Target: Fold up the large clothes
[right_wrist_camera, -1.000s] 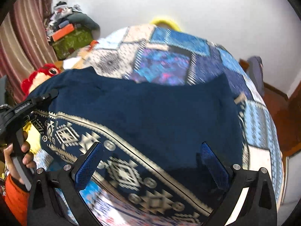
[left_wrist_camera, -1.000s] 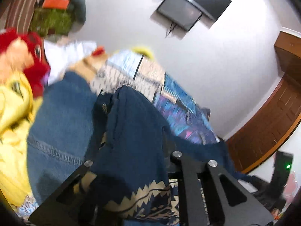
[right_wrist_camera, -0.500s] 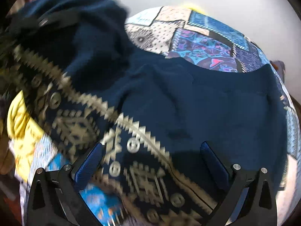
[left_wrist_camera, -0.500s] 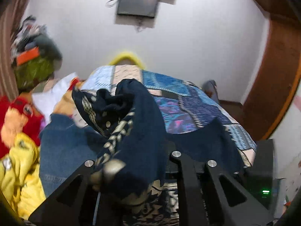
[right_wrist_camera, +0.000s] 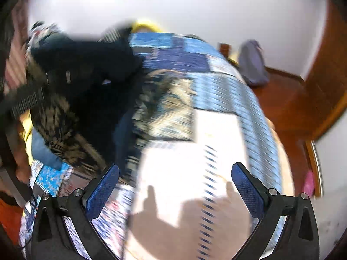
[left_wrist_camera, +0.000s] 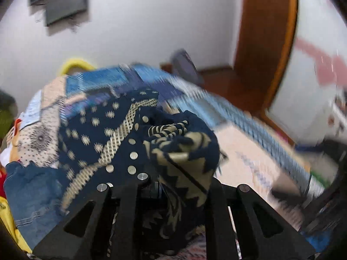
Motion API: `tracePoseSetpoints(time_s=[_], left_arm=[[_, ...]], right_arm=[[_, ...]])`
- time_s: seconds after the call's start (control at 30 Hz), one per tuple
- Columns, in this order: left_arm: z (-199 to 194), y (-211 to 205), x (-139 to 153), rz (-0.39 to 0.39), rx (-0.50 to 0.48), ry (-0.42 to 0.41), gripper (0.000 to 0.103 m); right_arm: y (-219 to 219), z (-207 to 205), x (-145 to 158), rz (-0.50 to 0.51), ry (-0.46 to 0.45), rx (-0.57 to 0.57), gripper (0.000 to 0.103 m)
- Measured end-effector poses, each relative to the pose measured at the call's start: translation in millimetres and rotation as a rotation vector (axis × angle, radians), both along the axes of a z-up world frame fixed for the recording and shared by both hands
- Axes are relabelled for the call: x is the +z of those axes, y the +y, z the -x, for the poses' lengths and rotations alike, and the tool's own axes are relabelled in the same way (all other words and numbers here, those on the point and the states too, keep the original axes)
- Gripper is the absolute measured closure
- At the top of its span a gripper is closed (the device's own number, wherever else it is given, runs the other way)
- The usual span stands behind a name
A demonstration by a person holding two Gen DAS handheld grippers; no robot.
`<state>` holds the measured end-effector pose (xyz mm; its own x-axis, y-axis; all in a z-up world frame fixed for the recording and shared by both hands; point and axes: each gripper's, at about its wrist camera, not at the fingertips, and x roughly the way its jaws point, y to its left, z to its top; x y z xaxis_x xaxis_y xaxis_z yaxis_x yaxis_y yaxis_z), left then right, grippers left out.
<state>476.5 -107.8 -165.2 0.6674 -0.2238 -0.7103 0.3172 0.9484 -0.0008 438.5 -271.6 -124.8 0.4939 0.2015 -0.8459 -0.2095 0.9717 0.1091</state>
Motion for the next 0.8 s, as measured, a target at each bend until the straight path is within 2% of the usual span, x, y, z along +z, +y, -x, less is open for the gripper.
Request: tracePoseSetpoints(time_s=[0.07,0.17,0.23,0.27,0.33,0.4,0.47,0.63,0.73,0.8], left_arm=[[7.6,-10.7,-15.1,-0.046,-0.021,0.033,0.091],[25.9,-15.9,-18.1,-0.091,-0.043,0.032,0.089],[35.5,-17.3,-15.1,-0.119,-0.065,0.036,0.082],[40.6,-16.5,-12.7,-0.116,-0.078,0.048,0.078],[52.0,-15.0,-6.1,-0.05,-0.115,0.095,0.053],[61.5,-11.5,2.6,0.007,-0.132,0.107,0.047],[75.8,-3.8,15.2,0.039,-0.136,0.094,0.047],[92.9,44.5,54.8,0.079,-0.042,-0.005,0.029],[86.4,81.1,69.6,0.075,0.033,-0.04,0.018],[80.2,103.0,70.2,0.055,0.08,-0.043,0.017]], right_arm=[[-18.6,6.0,0.6,-0.018,0.01,-0.04,0.0],[-34.5,12.9,6.2,-0.041,0.006,-0.061,0.0],[-37.7,16.0,10.4,-0.041,-0.012,-0.061,0.0],[-39.0,16.4,12.3,-0.039,-0.021,-0.062,0.0],[-39.8,17.1,15.9,-0.039,-0.038,-0.067,0.0],[-38.6,18.9,20.1,-0.054,-0.046,-0.07,0.0],[-37.4,19.0,25.5,-0.081,-0.055,-0.064,0.0],[-20.2,17.7,41.7,-0.112,-0.094,-0.016,0.0],[2.0,10.5,47.8,-0.118,-0.114,0.04,0.0],[19.8,4.7,49.8,-0.125,-0.123,0.079,0.0]])
